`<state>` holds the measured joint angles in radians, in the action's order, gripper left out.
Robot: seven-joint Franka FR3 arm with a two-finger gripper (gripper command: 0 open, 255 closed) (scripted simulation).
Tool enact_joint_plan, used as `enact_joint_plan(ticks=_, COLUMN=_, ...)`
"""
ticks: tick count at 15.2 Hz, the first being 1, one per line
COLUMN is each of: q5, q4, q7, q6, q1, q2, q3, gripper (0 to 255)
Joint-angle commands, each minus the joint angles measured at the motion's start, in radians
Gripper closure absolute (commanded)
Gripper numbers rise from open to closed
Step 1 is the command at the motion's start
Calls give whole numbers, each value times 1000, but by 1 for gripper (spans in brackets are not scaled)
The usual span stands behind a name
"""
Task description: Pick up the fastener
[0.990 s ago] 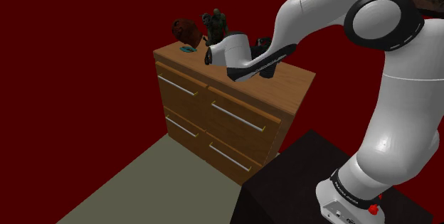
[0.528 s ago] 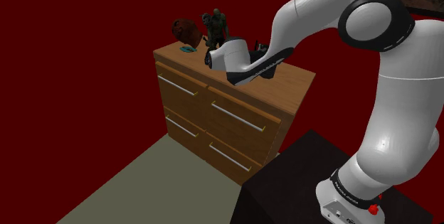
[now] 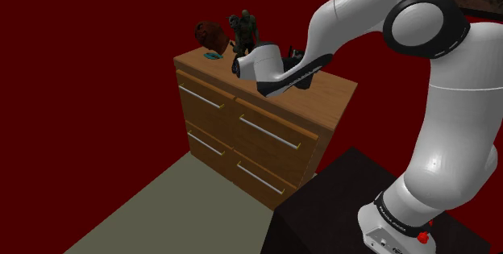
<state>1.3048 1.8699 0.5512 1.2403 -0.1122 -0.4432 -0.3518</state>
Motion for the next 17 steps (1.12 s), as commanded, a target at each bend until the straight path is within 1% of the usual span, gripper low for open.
enact_joint_plan(ticks=1, q5=-1, q4=0, q7=-9, q6=-2, q1=0, q2=8, q3=-1, gripper=255)
enact_joint_plan(ticks=15, q5=7, q4=-22, q7=-141, q6=-29, q1=-4, q2=118, q3=-9, gripper=255)
enact_joint_plan(ticks=17, q5=7, q4=-23, q7=-142, q6=-29, q1=-4, q2=119, q3=-9, gripper=255)
